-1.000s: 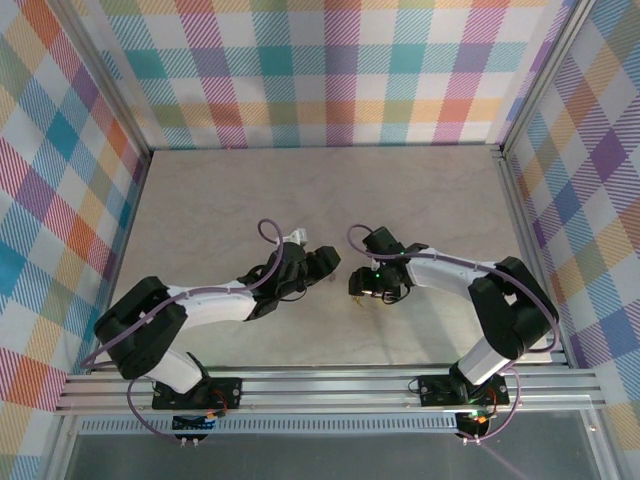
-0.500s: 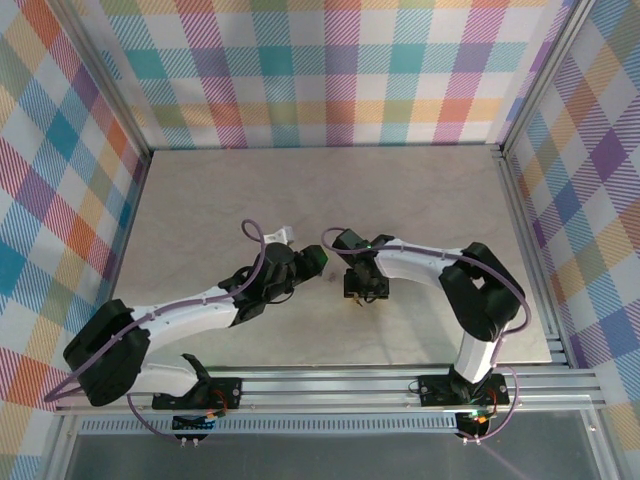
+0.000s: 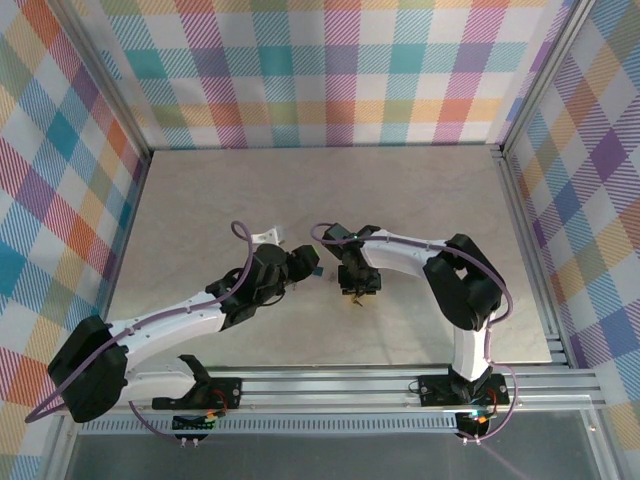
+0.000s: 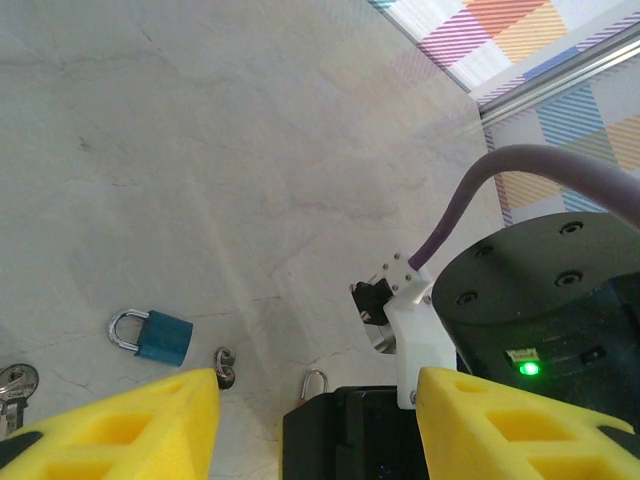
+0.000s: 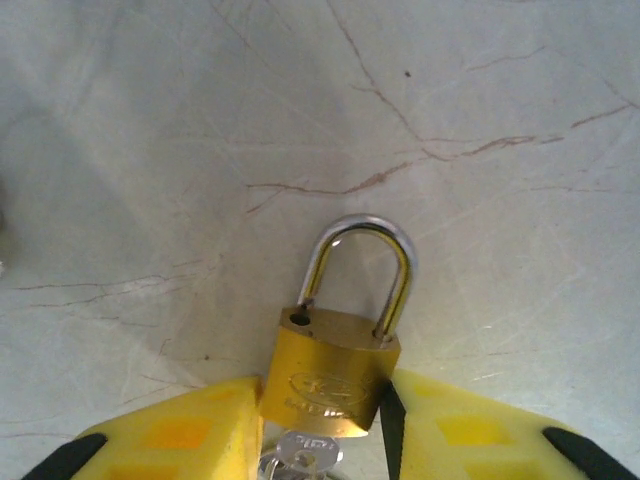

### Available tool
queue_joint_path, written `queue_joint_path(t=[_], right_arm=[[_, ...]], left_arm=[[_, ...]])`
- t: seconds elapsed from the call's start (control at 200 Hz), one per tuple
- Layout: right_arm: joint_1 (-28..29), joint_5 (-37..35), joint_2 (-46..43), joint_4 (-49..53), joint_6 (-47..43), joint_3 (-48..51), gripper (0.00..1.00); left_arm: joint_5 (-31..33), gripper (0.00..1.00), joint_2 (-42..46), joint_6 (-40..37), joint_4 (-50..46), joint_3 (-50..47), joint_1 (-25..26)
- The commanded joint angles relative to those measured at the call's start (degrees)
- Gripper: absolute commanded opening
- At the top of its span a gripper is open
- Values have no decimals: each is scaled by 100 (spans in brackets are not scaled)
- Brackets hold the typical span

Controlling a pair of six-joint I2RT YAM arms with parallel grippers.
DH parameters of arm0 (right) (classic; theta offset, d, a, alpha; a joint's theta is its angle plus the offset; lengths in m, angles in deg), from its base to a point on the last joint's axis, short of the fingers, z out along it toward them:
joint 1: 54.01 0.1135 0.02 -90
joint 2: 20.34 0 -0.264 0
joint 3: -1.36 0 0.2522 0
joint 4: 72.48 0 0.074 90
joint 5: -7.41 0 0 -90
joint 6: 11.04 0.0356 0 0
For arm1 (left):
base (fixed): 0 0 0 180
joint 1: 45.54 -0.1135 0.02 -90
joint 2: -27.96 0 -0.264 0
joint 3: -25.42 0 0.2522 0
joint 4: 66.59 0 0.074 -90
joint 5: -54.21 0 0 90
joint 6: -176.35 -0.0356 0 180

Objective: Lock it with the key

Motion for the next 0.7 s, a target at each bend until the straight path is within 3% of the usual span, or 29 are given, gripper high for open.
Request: queue_joint_path(t=[0.0, 0.3, 0.695], right_arm=[[-376, -246, 347, -692, -139, 218, 29], [-488, -464, 388, -815, -817, 341, 0], [-483, 147, -1290, -1571, -1518, 1247, 0]], left_arm=[[106, 55, 96, -133, -154, -131, -21], [1, 55, -66, -43, 39, -237, -37], [-186, 55, -254, 75, 256, -203, -36]])
